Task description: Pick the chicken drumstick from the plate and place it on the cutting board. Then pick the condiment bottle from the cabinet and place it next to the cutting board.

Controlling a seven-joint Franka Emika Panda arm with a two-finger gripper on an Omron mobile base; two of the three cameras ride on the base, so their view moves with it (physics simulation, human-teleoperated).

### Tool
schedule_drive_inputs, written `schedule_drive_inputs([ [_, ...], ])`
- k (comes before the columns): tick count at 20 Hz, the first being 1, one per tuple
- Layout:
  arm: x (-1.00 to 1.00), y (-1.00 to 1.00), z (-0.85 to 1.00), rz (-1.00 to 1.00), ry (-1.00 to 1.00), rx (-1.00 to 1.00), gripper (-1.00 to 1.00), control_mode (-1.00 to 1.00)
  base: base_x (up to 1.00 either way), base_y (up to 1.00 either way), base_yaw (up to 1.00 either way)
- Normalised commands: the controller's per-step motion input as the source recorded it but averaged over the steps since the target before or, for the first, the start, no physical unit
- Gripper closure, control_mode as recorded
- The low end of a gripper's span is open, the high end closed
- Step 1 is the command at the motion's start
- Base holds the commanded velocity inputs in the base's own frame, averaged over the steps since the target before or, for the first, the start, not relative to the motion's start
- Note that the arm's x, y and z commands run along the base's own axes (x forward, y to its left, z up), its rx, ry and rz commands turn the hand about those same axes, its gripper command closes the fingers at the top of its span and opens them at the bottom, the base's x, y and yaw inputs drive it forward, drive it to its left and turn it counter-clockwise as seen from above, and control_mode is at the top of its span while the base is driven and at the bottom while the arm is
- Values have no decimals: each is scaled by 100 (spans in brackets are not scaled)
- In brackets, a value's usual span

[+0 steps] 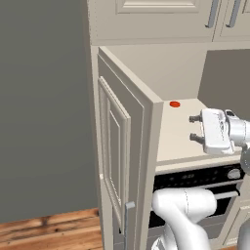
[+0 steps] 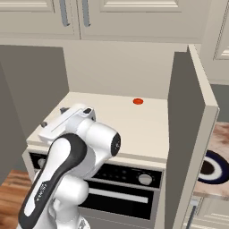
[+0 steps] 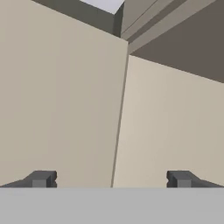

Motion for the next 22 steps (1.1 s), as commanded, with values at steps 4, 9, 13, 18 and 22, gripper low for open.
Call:
schedule_drive_inputs([
  [4, 1, 14, -23, 0, -12, 8, -100, -100, 0, 0, 0],
  [9, 1, 15, -28, 0, -12, 4, -100, -100, 0, 0, 0],
  [13, 3, 21, -33, 0, -12, 1, -100, -100, 0, 0, 0],
  [18, 4, 25, -23, 0, -10, 1, -100, -100, 0, 0, 0],
  [22, 3, 25, -19, 0, -11, 0, -100, -100, 0, 0, 0],
])
